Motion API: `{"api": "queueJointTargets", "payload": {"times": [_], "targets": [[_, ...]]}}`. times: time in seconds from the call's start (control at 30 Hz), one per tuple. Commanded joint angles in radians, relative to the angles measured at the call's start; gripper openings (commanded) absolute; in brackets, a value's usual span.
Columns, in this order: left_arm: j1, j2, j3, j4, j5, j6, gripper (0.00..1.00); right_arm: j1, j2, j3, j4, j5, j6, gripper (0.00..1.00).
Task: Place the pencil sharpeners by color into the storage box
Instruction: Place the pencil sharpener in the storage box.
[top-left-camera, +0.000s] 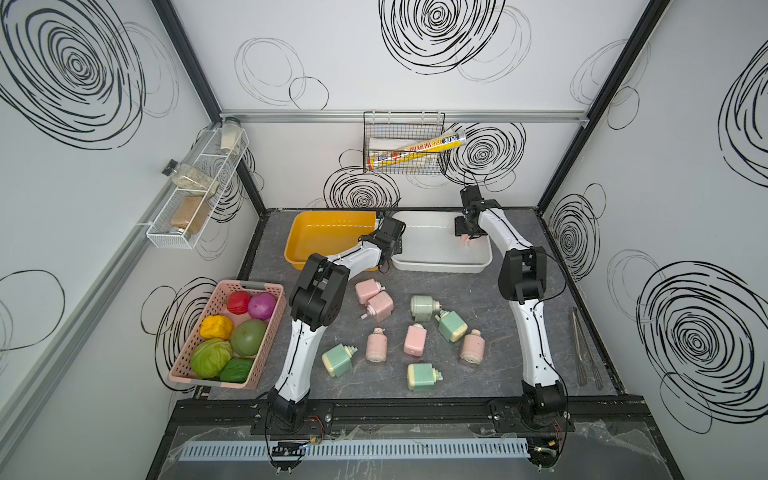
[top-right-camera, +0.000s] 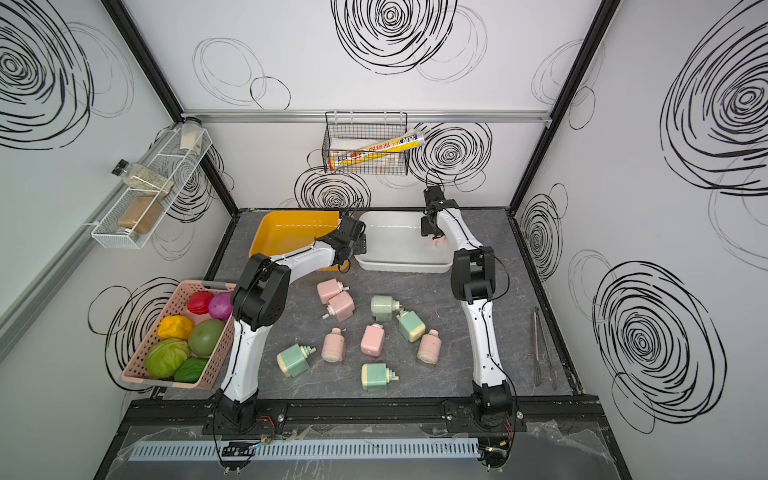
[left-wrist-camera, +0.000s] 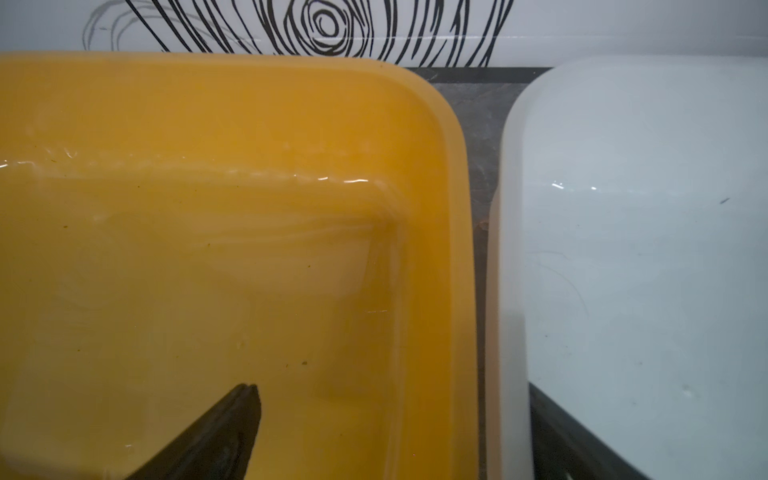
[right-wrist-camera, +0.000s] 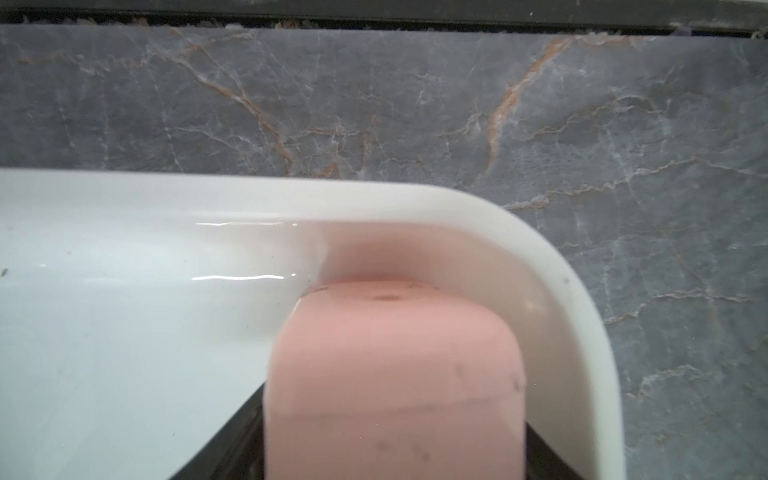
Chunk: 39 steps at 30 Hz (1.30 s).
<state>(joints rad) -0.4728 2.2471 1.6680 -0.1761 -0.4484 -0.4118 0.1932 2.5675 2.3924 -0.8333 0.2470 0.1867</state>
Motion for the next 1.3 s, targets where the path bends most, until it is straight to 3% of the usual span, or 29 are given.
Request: {"api": "queueJointTargets", "payload": {"times": [0.0, 0.43, 0.77, 1.03, 1.27], "targets": [[0.013, -0.014, -0.007, 0.011, -0.009, -0.007, 0.99, 0.005, -0.096, -0.039, 0.000, -0.018, -0.012, 0.79], [0.016, -0.024, -0.038, 0.015, -0.003, 0.000, 0.99, 0.015, -0.437, -0.456, 0.189, -0.115, 0.008, 1.00], [0.014, -0.016, -0.046, 0.018, -0.028, -0.012, 0.99, 0.020, -0.760, -0.835, 0.367, -0.186, 0.011, 1.00], [0.029, -0.024, -0.039, 0.014, -0.076, -0.012, 0.99, 0.023, -1.063, -1.188, 0.510, -0.235, 0.121, 1.00], [0.049, -0.028, -0.029, 0.008, -0.044, -0.053, 0.99, 0.023, -1.270, -1.327, 0.490, -0.275, 0.160, 1.00]]}}
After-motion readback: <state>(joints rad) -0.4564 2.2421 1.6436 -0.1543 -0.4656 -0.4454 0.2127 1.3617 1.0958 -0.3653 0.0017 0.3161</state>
